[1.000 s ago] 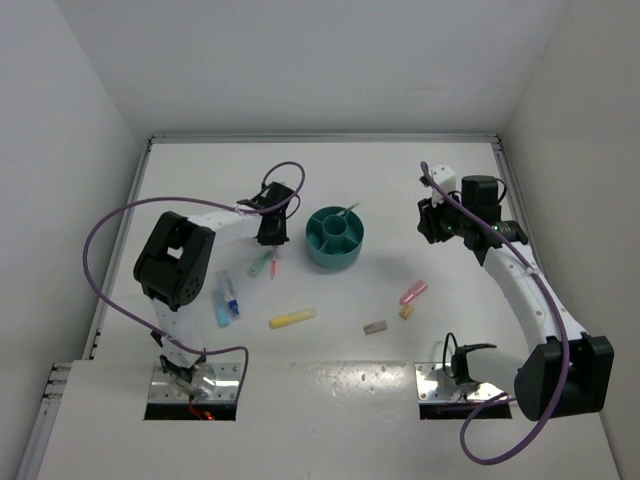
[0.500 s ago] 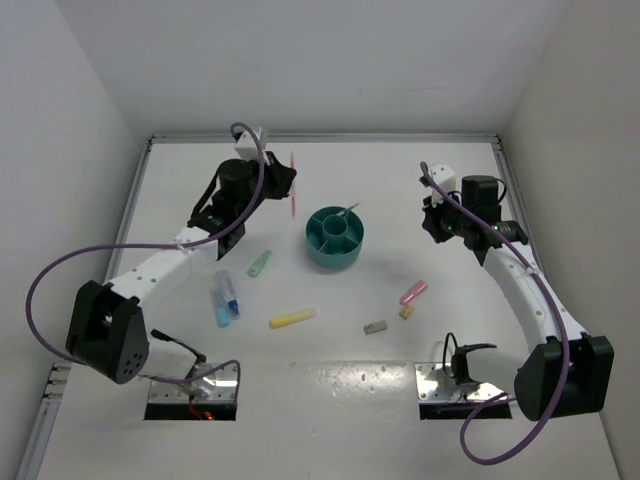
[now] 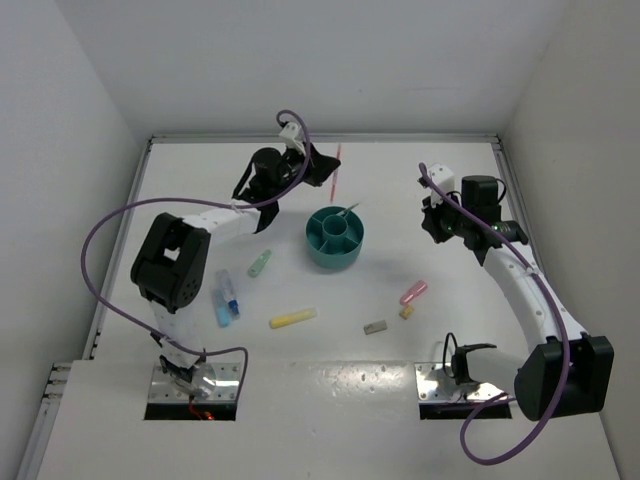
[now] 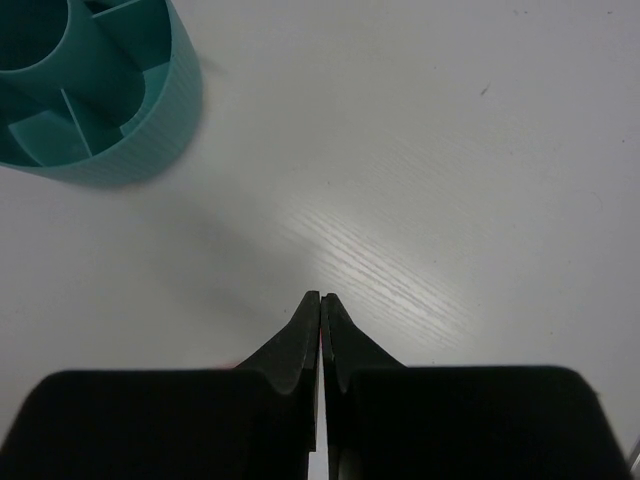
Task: Sort the stationery into containers
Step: Place the stationery into the container, then grab a piece of stationery with the left arm
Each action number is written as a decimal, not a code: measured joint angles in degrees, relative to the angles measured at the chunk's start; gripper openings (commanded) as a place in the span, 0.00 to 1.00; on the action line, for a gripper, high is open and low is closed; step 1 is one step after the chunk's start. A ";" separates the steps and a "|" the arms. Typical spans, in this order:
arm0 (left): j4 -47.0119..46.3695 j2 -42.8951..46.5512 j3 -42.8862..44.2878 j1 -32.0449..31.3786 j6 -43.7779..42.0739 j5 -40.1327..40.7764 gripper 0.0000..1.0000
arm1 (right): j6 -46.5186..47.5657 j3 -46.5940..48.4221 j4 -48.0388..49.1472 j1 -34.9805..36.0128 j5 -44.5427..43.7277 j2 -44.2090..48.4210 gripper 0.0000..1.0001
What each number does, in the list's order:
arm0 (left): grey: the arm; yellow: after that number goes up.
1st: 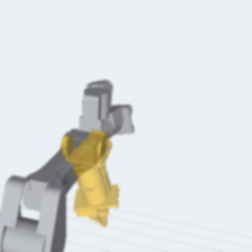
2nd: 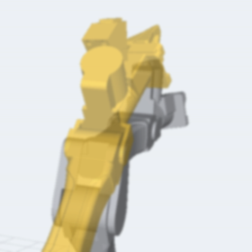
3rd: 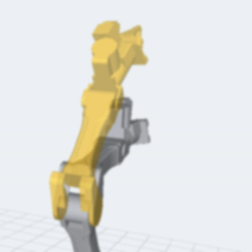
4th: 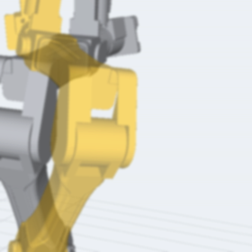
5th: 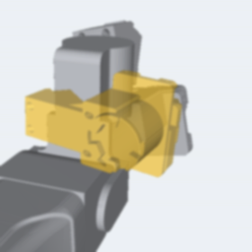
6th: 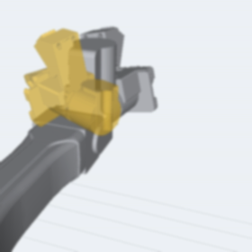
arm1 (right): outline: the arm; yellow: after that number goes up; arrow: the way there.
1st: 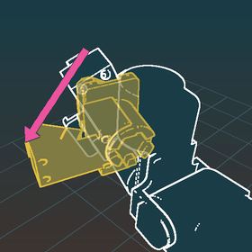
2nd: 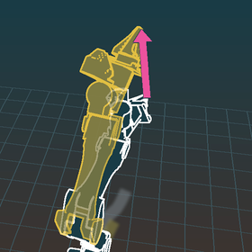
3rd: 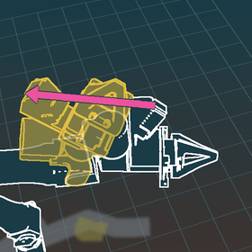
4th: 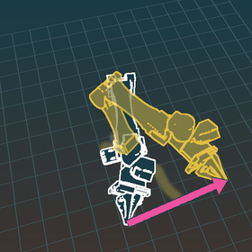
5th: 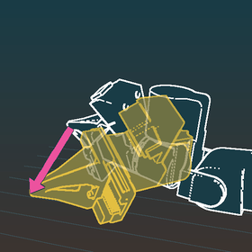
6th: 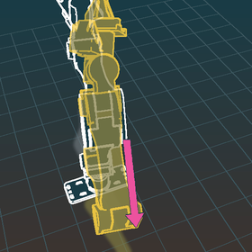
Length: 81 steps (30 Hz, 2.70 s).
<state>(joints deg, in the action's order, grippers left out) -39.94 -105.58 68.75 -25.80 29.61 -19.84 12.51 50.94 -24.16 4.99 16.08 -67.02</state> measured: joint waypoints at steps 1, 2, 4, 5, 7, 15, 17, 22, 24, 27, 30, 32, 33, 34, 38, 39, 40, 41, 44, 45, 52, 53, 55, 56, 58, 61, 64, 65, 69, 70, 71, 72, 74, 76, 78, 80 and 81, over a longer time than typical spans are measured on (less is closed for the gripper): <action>-0.33 -0.96 0.74 0.00 -0.42 -0.59 0.00 | 0.04 0.00 0.00 0.00 0.00 0.00 0.00; -0.61 -1.46 1.09 0.00 -0.63 -1.03 0.00 | 0.17 0.00 0.00 0.02 0.00 0.00 0.00; -1.01 -2.12 1.29 0.00 -0.90 -1.90 0.00 | 0.46 0.00 0.00 0.02 0.00 0.00 0.00; -1.18 -2.36 1.29 -0.02 -1.14 -2.27 0.00 | 0.61 0.00 0.00 0.02 0.00 0.00 0.00; -1.38 -2.69 1.29 -0.24 -2.12 -2.80 0.00 | 0.68 0.00 0.00 0.02 0.00 0.00 0.00; -2.93 -5.40 1.25 -0.48 -5.18 -4.24 0.04 | 0.92 0.00 0.00 0.02 0.00 -0.20 0.00; -2.95 -6.16 1.14 -0.48 -5.64 -4.61 0.06 | 1.05 0.00 0.00 0.02 0.00 -0.20 0.00; -3.15 -6.95 0.37 -0.48 -6.71 -4.87 0.07 | 1.11 0.00 0.00 0.00 -0.02 -0.20 0.00; -3.50 -6.95 -0.37 -0.48 -6.91 -5.11 0.08 | 1.18 0.00 0.02 0.00 -0.02 -0.20 0.00; -3.41 -7.08 -0.92 -0.48 -6.93 -5.88 0.13 | 1.25 0.00 0.02 0.00 -0.02 -0.35 0.00; -3.48 -7.26 -1.14 -0.48 -6.88 -7.04 0.18 | 1.27 0.00 0.00 0.02 -0.02 -0.59 0.00; -3.74 -7.28 -1.86 -0.48 -6.84 -8.04 0.19 | 1.27 0.00 0.00 0.00 -0.02 -0.59 0.00; -3.89 -7.34 -2.36 -0.48 -6.84 -8.46 0.22 | 1.27 0.00 0.00 0.02 -0.04 -0.59 0.00; -3.89 -7.39 -2.86 -0.48 -6.88 -8.83 0.23 | 1.27 0.00 0.00 0.00 -0.04 -0.59 0.00; -3.80 -7.98 -4.02 -0.48 -6.82 -9.88 0.30 | 1.27 0.00 0.00 0.00 -0.04 -0.59 0.00; -3.63 -8.00 -4.11 -0.48 -6.78 -10.05 0.32 | 1.27 0.00 0.00 0.00 -0.02 -0.59 0.00; -3.45 -8.00 -4.13 -0.48 -6.71 -10.34 0.35 | 1.27 0.00 0.00 0.00 -0.02 -0.59 0.00; -3.45 -8.00 -4.13 -0.48 -6.71 -10.49 0.39 | 1.27 0.00 0.00 0.02 -0.02 -0.59 0.00; -3.61 -8.00 -4.22 -0.31 -6.56 -10.80 0.41 | 1.27 0.00 -0.02 0.02 -0.02 -0.59 0.00; -3.74 -8.00 -4.31 -0.22 -6.47 -10.84 0.41 | 1.27 0.00 0.00 0.00 -0.04 -0.59 0.00; -2.91 -5.33 -4.52 0.44 -6.27 -10.93 0.23 | 1.27 0.00 0.00 0.02 -0.04 -0.59 0.00; -2.78 -3.96 -4.61 0.66 -5.95 -10.86 0.12 | 1.27 0.00 0.00 0.02 -0.07 -0.59 0.00; -2.32 -0.04 -5.62 1.01 -4.94 -9.97 0.00 | 1.29 0.00 0.00 0.02 -0.26 -0.61 0.14; -1.77 2.34 -6.47 1.09 -4.83 -8.81 0.00 | 1.14 0.00 -0.02 0.02 -0.33 -0.61 0.32; 2.08 7.63 -8.35 1.11 -4.15 -4.35 0.00 | 1.27 0.00 -0.11 0.02 -0.39 -0.61 0.63; 13.46 19.78 -10.51 -0.70 -1.75 9.40 0.27 | 1.27 0.00 -0.50 0.00 0.72 -0.61 1.00; 28.81 26.10 -9.73 -2.95 4.63 24.30 0.63 | 1.44 0.04 -1.46 0.00 3.89 -0.63 1.00; 33.29 26.99 -9.81 -3.41 7.15 27.82 0.76 | 1.46 0.22 -2.29 0.00 5.25 -0.83 1.00; 48.41 27.58 -13.94 -3.04 18.21 37.27 0.80 | 1.49 1.44 -4.81 0.02 8.87 -2.51 1.00; 51.43 27.45 -15.23 -2.69 19.85 38.07 0.80 | 1.51 1.99 -5.25 0.02 9.42 -3.23 1.00; 54.42 27.21 -16.31 -2.27 20.33 38.69 0.79 | 1.53 2.32 -5.57 0.00 9.81 -3.74 0.93; 56.72 26.73 -16.65 -1.95 20.13 39.04 0.56 | 1.66 2.51 -5.88 0.00 10.21 -4.02 0.83; 58.95 25.73 -16.55 -1.44 17.40 39.08 0.06 | 2.64 2.67 -6.47 0.00 11.19 -4.17 0.14; 59.41 25.55 -16.31 -1.20 11.56 38.32 0.03 | 2.71 2.78 -7.15 0.00 11.98 -4.17 0.00; 59.58 25.57 -15.91 -1.20 6.05 37.18 0.26 | 2.84 2.78 -7.74 0.00 12.61 -4.17 0.03; 59.52 25.62 -15.76 -1.11 1.40 35.93 0.38 | 2.97 2.78 -7.96 0.00 12.70 -4.17 0.10; 59.67 25.55 -15.65 -1.09 -0.28 35.36 0.41 | 3.06 2.78 -8.04 0.00 12.72 -4.17 0.11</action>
<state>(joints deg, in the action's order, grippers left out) 19.73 -80.03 53.10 -26.89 29.32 15.53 15.57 53.71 -32.21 4.99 28.80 -71.20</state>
